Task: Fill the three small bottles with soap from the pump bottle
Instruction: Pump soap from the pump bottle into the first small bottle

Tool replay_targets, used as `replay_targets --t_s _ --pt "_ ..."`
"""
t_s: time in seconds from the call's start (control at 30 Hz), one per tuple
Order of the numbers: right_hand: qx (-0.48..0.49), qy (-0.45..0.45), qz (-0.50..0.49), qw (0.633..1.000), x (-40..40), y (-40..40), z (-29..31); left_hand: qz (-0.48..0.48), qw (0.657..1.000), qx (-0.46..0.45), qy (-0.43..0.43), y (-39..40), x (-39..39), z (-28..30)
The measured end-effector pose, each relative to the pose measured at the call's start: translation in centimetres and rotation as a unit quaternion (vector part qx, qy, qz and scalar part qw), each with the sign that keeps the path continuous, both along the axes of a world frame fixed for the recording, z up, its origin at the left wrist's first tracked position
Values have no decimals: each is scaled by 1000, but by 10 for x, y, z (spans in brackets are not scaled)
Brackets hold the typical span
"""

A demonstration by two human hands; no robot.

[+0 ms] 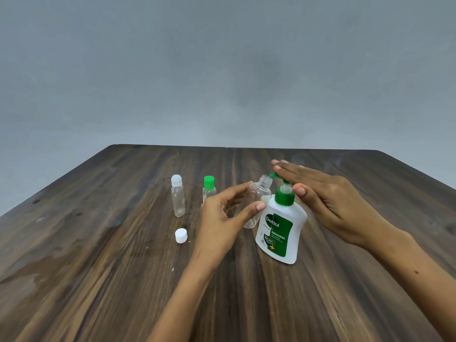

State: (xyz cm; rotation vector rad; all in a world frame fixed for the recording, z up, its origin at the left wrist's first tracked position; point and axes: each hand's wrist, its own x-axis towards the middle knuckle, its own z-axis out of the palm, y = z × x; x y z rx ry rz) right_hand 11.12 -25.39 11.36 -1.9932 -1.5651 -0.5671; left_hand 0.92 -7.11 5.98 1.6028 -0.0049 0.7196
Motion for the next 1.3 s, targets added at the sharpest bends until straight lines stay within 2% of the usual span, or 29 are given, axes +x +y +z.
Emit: replay_targets --t_s 0.67,1.3 --pt "37 37 -4 999 -5 4 -2 7 1000 11 9 5 1 -2" --pt "13 53 -16 998 -7 3 5 3 1000 15 10 5 -1 -3"
